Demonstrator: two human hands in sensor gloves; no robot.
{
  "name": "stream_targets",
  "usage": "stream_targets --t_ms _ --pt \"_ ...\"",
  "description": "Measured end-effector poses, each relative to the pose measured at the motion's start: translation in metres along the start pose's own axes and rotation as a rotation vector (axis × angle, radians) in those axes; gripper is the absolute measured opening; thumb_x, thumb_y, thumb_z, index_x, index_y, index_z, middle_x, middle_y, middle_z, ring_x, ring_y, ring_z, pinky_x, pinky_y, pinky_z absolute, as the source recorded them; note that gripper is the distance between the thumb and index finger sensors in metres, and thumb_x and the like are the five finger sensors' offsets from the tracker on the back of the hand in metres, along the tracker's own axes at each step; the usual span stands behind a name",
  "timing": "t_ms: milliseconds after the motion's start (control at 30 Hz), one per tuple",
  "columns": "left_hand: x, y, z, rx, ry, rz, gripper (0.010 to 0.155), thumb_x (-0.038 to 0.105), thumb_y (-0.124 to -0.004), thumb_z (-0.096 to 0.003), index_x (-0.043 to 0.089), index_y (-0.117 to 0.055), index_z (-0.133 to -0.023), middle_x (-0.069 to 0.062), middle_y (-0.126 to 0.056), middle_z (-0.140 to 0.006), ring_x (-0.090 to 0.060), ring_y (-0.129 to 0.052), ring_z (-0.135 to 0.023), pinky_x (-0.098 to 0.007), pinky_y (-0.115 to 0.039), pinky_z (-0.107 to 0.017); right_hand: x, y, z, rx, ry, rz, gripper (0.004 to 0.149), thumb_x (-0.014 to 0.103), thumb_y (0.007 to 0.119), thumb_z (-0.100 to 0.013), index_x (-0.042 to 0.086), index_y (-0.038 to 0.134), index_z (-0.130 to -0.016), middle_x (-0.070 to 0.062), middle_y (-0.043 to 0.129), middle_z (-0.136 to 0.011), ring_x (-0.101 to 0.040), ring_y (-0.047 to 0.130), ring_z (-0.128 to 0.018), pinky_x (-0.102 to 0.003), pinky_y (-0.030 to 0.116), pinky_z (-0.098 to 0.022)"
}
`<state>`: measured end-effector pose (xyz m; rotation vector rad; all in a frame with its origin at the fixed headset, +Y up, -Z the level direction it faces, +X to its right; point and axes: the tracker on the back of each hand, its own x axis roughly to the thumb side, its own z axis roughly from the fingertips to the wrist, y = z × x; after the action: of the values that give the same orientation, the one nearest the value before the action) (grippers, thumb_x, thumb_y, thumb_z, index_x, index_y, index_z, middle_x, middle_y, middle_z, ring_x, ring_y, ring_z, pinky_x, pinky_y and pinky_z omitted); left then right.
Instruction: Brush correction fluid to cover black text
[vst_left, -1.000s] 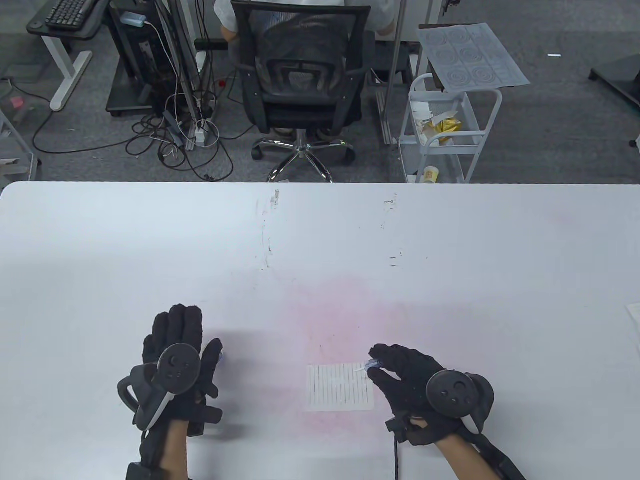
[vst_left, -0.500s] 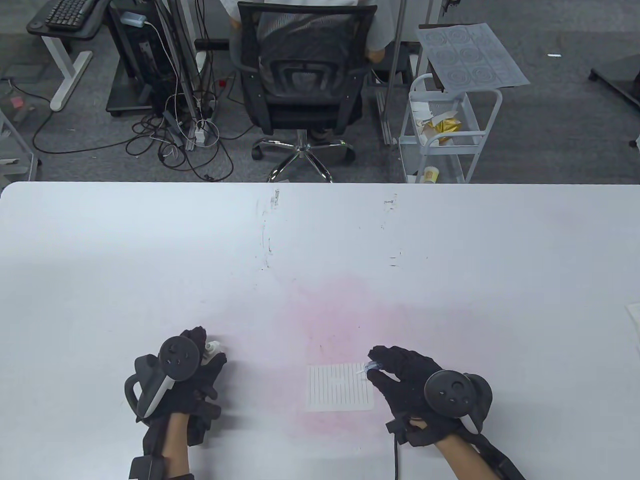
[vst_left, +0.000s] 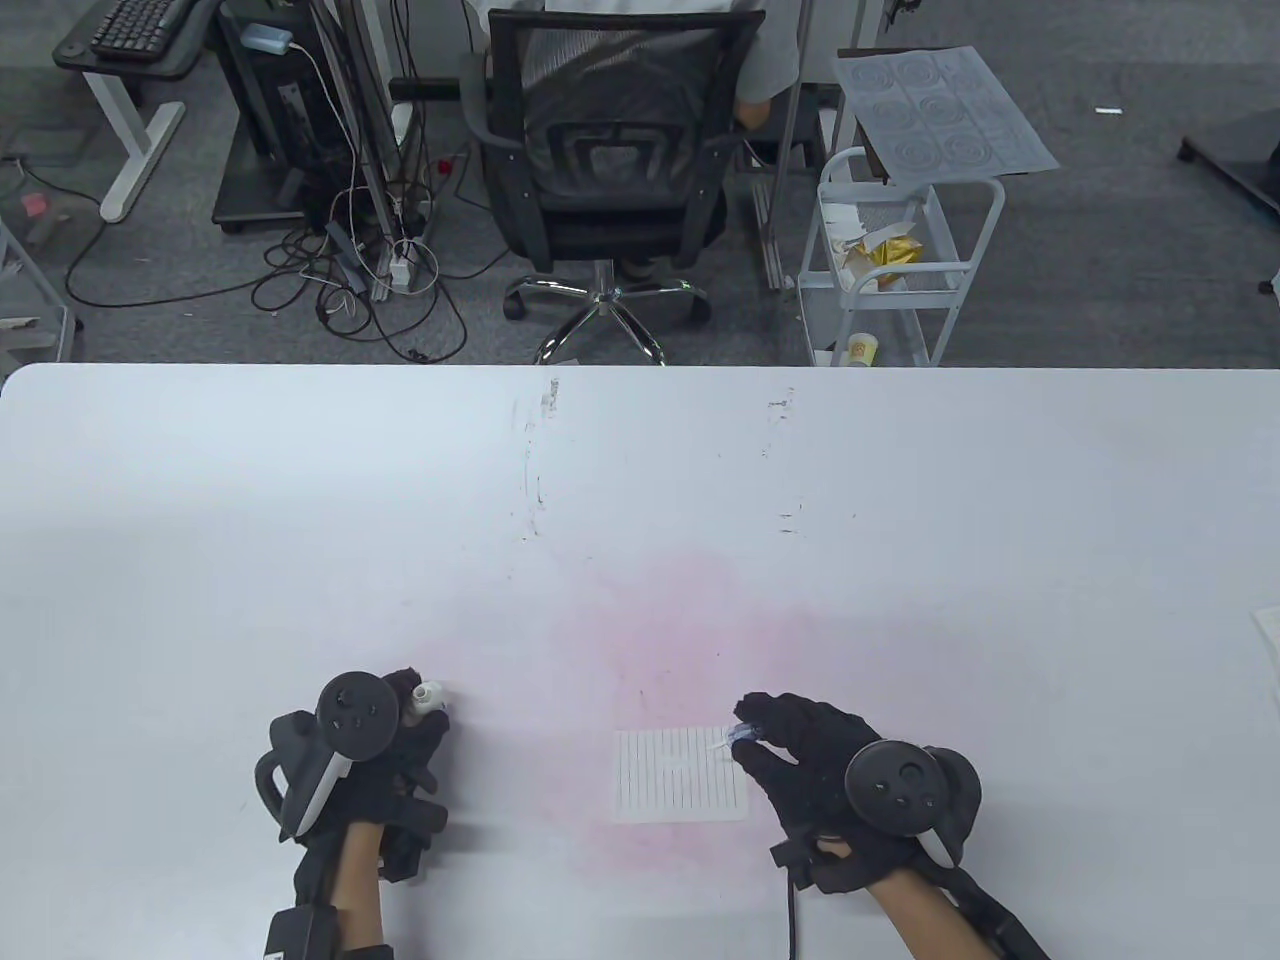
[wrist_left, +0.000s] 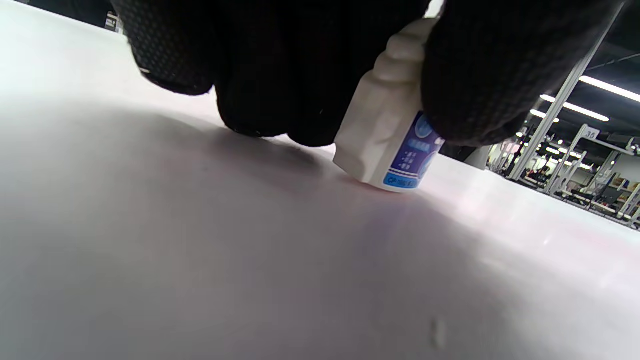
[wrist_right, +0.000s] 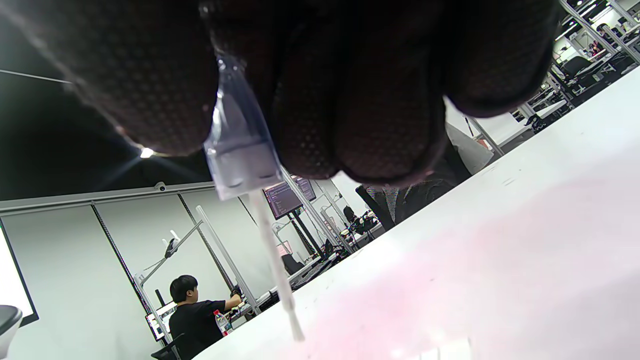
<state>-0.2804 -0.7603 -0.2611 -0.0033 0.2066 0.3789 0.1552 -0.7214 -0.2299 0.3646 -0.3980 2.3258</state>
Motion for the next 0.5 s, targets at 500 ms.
stream_targets --t_ms 500 --pt "0.074 0.032 0.032 0.099 -0.311 0.119 0.060 0.054 -0.093 -0.0327 0.026 -0.085 -0.084 -0.004 -0.100 -0.076 -0.025 -0.102 -0.062 -0.046 -0.082 -0.056 0.000 0.000 -0.002 -0.010 0.001 -0.008 0.049 0.045 0.091 -0.032 0.019 0.090 -0.074 -0.006 0.095 -0.065 -0.028 0.104 -0.046 -0.052 0.080 -0.046"
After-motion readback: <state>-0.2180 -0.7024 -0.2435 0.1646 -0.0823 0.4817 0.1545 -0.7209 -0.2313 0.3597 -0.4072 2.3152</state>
